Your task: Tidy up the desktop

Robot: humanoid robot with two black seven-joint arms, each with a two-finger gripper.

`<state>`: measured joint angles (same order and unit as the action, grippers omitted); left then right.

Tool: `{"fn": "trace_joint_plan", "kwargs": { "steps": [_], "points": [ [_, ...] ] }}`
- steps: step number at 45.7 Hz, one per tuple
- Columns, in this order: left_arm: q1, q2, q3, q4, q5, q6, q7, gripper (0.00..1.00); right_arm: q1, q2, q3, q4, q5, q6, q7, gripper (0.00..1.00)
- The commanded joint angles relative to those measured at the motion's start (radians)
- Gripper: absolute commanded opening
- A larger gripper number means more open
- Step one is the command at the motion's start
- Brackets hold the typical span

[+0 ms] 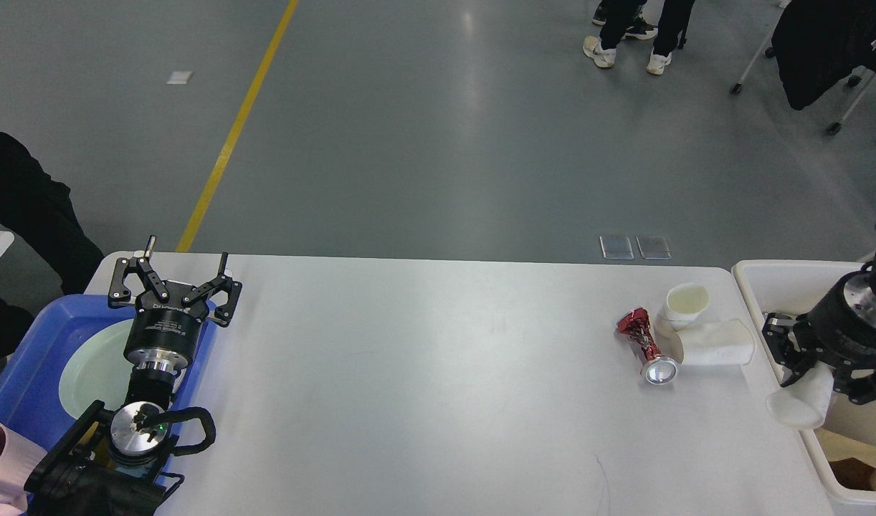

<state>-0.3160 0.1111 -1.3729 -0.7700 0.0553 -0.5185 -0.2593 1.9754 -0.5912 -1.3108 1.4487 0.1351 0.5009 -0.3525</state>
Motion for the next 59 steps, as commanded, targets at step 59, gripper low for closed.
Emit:
{"fn": "trace_joint_plan", "kwargs": {
  "steps": [59],
  "points": [
    [0.000,0.001,0.000,0.000,0.000,0.000,0.000,0.96,-1.402,0.189,0.395,-1.329,-0.035,-0.588,0.211,0.00]
  ]
}}
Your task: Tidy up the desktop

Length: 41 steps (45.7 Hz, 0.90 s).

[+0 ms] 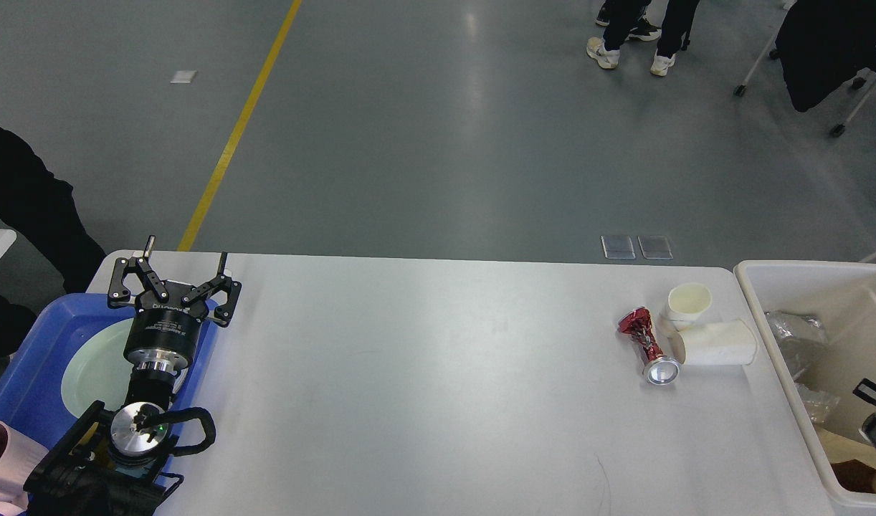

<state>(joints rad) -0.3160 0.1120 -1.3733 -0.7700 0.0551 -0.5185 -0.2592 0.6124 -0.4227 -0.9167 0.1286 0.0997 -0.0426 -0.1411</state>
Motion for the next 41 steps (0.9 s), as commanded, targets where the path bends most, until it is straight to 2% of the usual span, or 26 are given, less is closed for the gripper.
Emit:
{"fn": "trace_joint_plan", "kwargs": {
  "steps": [1,15,18,23,26,27,41],
  "points": [
    [0.000,0.000,0.000,0.000,0.000,0.000,0.000,0.96,-0.043,0.025,0.001,-0.009,0.000,-0.048,0.000,0.00],
    [0.000,0.000,0.000,0.000,0.000,0.000,0.000,0.96,-0.054,0.032,0.035,-0.009,0.000,-0.066,0.000,0.01],
    [0.000,0.000,0.000,0.000,0.000,0.000,0.000,0.96,-0.056,0.032,0.035,-0.007,0.000,-0.100,0.000,0.33],
    [0.000,0.000,-0.003,0.000,0.000,0.000,0.000,0.96,-0.057,0.039,0.036,-0.006,0.000,-0.183,0.000,0.80],
    [0.000,0.000,0.000,0.000,0.000,0.000,0.000,0.96,-0.059,0.047,0.035,-0.003,0.000,-0.215,0.000,0.97],
    [0.000,0.000,0.000,0.000,0.000,0.000,0.000,0.96,-0.059,0.048,0.035,-0.001,0.000,-0.218,0.000,1.00],
    [0.000,0.000,-0.003,0.000,0.000,0.000,0.000,0.96,-0.059,0.050,0.033,0.002,-0.003,-0.218,0.000,1.00]
  ]
}}
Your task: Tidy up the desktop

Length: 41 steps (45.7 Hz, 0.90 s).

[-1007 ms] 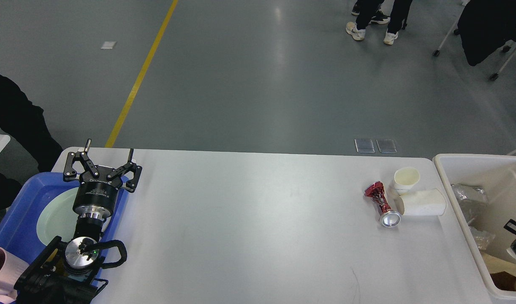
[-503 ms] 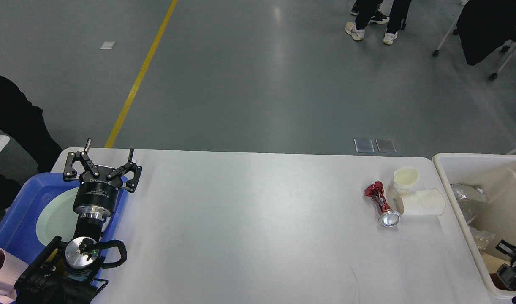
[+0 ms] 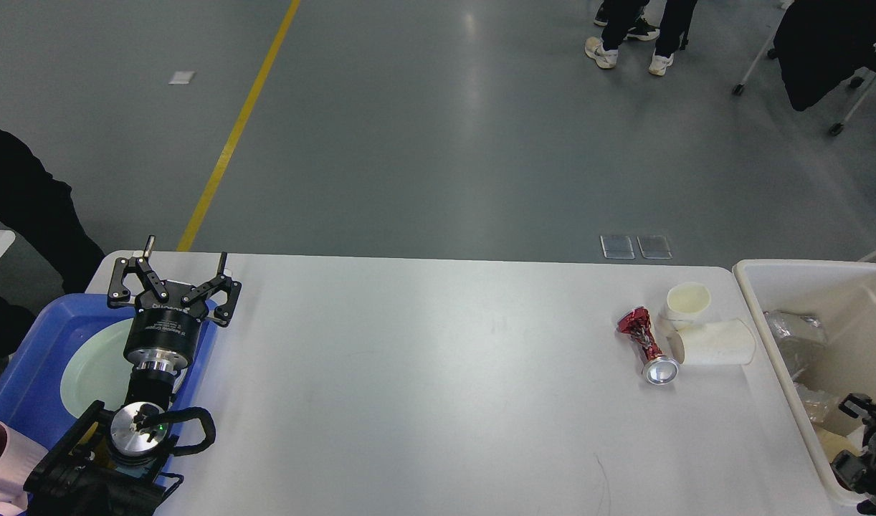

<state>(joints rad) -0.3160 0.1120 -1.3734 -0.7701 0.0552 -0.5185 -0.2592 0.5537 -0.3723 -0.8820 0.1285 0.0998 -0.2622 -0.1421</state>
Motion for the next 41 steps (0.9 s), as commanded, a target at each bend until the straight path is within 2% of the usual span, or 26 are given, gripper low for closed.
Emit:
{"fn": "trace_joint_plan", "kwargs": {
  "steps": [1,16,20,24,30,34,41],
  "points": [
    [0.000,0.000,-0.003,0.000,0.000,0.000,0.000,0.96,0.000,0.000,-0.003,0.002,-0.003,0.001,0.001,1.00],
    [0.000,0.000,0.001,0.000,0.000,0.000,0.000,0.96,0.008,-0.005,-0.011,0.011,-0.006,0.009,0.001,1.00],
    [0.000,0.000,0.000,0.000,0.000,0.000,0.000,0.96,0.014,-0.008,-0.015,0.011,-0.012,0.044,0.001,1.00],
    [0.000,0.000,0.001,0.000,0.000,0.000,0.000,0.96,0.040,-0.013,-0.017,0.014,-0.014,0.127,-0.001,1.00],
    [0.000,0.000,0.001,0.000,0.000,0.000,0.000,0.96,0.144,-0.051,-0.012,0.028,-0.014,0.334,-0.004,1.00],
    [0.000,0.000,-0.003,0.000,0.000,0.000,0.000,0.96,0.260,-0.085,-0.015,0.100,-0.020,0.492,-0.011,1.00],
    [0.000,0.000,0.001,0.000,0.000,0.000,0.000,0.96,0.438,-0.125,-0.063,0.261,-0.080,0.596,-0.028,1.00]
  ]
}}
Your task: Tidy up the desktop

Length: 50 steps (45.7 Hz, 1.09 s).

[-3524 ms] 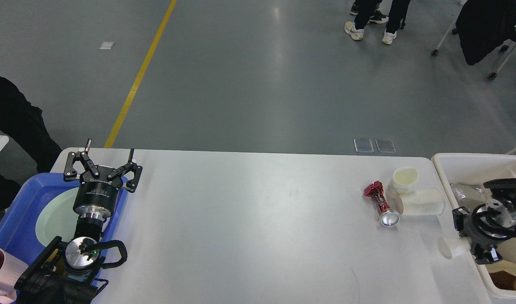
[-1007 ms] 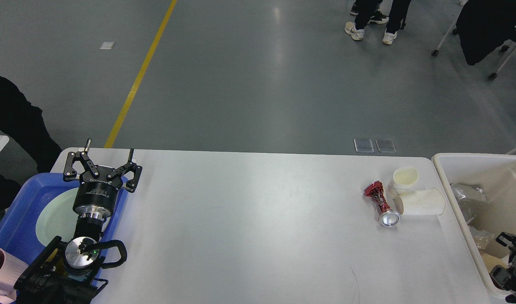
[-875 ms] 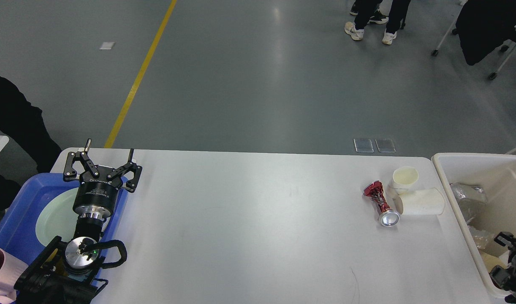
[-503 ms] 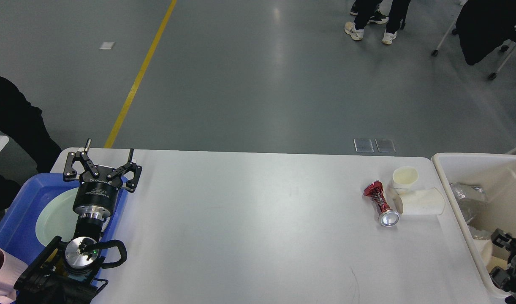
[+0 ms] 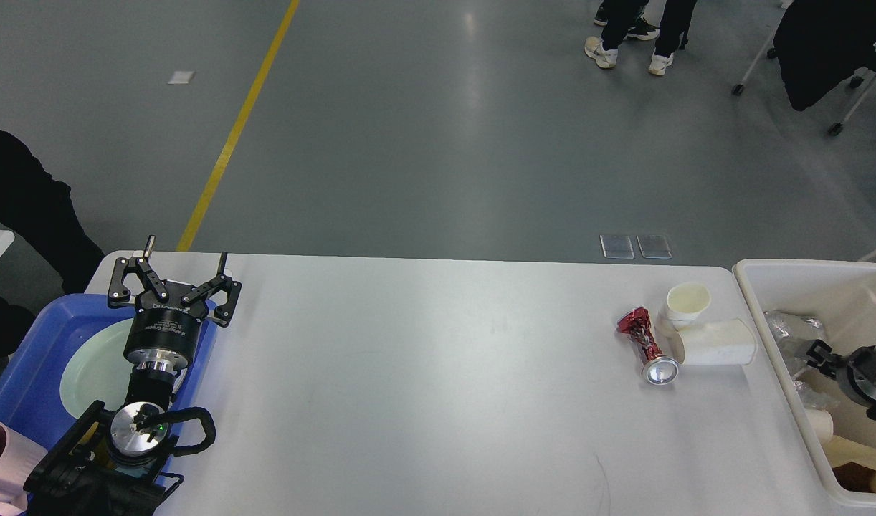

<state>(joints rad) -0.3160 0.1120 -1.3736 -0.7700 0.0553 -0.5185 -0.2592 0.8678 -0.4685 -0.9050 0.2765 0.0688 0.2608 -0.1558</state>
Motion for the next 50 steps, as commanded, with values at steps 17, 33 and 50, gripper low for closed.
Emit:
{"fn": "trace_joint_plan", "kwargs": {
  "steps": [17,33,50],
  "points": [
    [0.000,0.000,0.001,0.000,0.000,0.000,0.000,0.96,0.747,-0.025,-0.325,0.504,-0.081,0.458,-0.030,1.00],
    [0.000,0.000,-0.002,0.000,0.000,0.000,0.000,0.96,1.161,0.143,-0.324,0.774,-0.078,0.699,-0.031,1.00],
    [0.000,0.000,-0.002,0.000,0.000,0.000,0.000,0.96,1.642,0.154,-0.296,1.257,-0.075,0.699,-0.033,0.99]
  ]
}}
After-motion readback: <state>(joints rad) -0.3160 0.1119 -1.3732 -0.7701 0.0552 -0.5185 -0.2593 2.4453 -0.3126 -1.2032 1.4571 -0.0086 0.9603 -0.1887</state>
